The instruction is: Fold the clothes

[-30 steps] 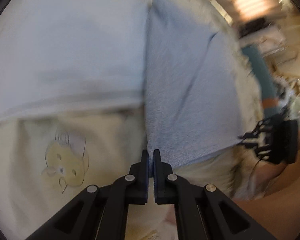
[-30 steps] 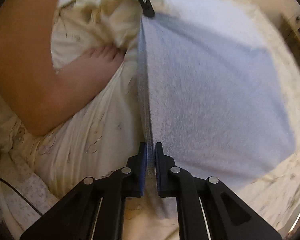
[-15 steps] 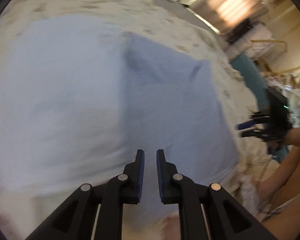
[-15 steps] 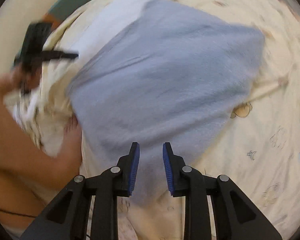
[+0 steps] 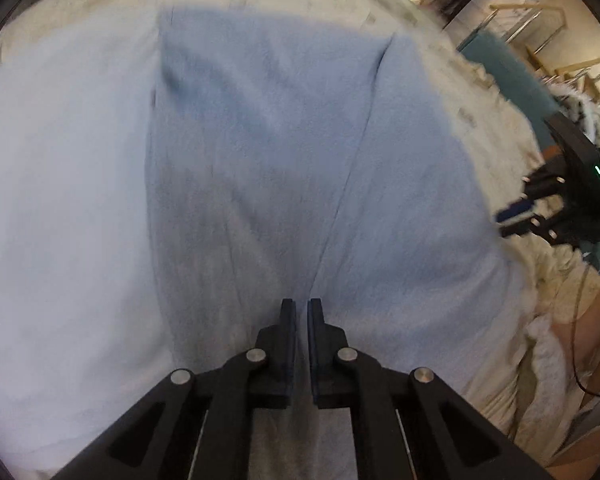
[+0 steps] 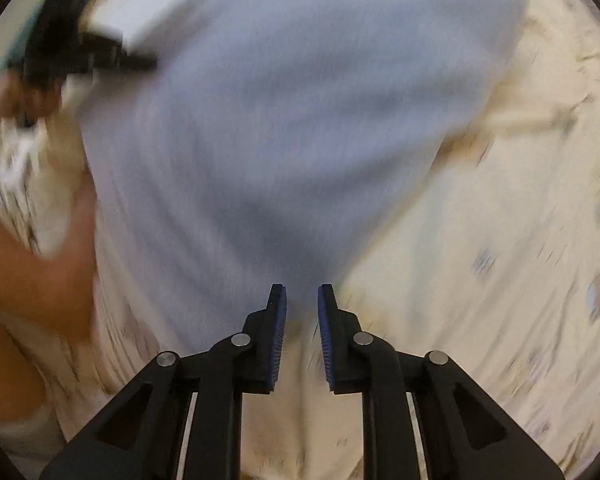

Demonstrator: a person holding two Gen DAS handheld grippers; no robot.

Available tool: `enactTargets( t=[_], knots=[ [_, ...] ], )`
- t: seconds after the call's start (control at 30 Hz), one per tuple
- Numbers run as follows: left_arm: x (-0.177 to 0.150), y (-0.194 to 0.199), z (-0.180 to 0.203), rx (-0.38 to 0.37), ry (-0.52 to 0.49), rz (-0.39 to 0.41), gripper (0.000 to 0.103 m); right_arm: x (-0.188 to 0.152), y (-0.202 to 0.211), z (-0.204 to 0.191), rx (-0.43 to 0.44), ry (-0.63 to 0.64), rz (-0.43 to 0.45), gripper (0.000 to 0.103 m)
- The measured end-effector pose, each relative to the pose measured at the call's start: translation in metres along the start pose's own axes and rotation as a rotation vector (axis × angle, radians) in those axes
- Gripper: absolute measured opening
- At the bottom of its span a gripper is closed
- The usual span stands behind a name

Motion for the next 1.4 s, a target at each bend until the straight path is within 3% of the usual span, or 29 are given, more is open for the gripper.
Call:
enactTargets(
  t=[0.17, 0.3, 0.4, 0.43, 0.5, 0.57, 0.63, 0.77, 0.97, 1.1, 1.2, 1.27, 1.33, 1.4],
  knots=[
    [0.071, 0.008, -0.009, -0.017, 0.013, 0.155, 0.012, 0.062, 0.034, 0.044, -0.029, -0.134, 0.221, 0.018],
    [0.137, -0.031, -0.004, -0.071, -0.027, 0.172, 0.012, 0.109, 0.030, 0.062, -0.029, -0.148, 0.267, 0.018],
    [0.157, -0.068, -0.014, 0.087, -0.113, 0.109, 0.012, 0.135, -0.004, 0.063, -0.097, -0.103, 0.213, 0.018],
    [0.161, -0.080, -0.025, 0.122, -0.110, 0.087, 0.005, 0.140, -0.011, 0.072, -0.132, -0.097, 0.185, 0.018],
    [0.170, -0.105, -0.050, 0.173, -0.078, 0.043, 0.003, 0.138, -0.025, 0.095, -0.205, -0.114, 0.131, 0.016],
    [0.176, -0.111, -0.052, 0.191, -0.095, 0.050, 0.004, 0.127, -0.031, 0.123, -0.229, -0.159, 0.088, 0.015],
    [0.175, -0.112, -0.047, 0.212, -0.131, 0.062, 0.004, 0.114, -0.032, 0.140, -0.236, -0.176, 0.048, 0.016],
    [0.167, -0.105, -0.030, 0.231, -0.188, 0.093, 0.002, 0.092, -0.012, 0.156, -0.206, -0.184, 0.059, 0.016],
    [0.158, -0.070, -0.003, 0.022, -0.162, 0.140, 0.003, 0.126, 0.051, 0.124, -0.068, -0.083, 0.319, 0.021],
    [0.146, -0.079, 0.030, -0.093, -0.205, 0.100, 0.004, 0.152, 0.024, 0.084, 0.040, 0.007, 0.256, 0.021],
    [0.125, -0.102, 0.039, -0.109, -0.195, 0.012, 0.004, 0.146, 0.012, 0.100, -0.050, 0.026, 0.194, 0.019],
    [0.106, -0.107, 0.050, -0.052, -0.266, -0.017, 0.004, 0.142, 0.008, 0.118, -0.133, 0.032, 0.150, 0.020],
    [0.091, -0.098, 0.055, -0.028, -0.303, -0.012, 0.004, 0.138, 0.004, 0.135, -0.215, 0.038, 0.105, 0.020],
    [0.074, -0.083, 0.046, -0.035, -0.263, -0.021, 0.004, 0.133, 0.004, 0.151, -0.276, 0.038, 0.074, 0.028]
  ],
)
Point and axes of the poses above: each gripper's, at about its wrist camera, not at the fingertips, and y roughly against the way its jaws point, z to its right, x to its top, the point moved 3 cm from there along -y, roughly the way its jaws point, and after that the axes turned 4 degrees about z, right-handed, at the moved point
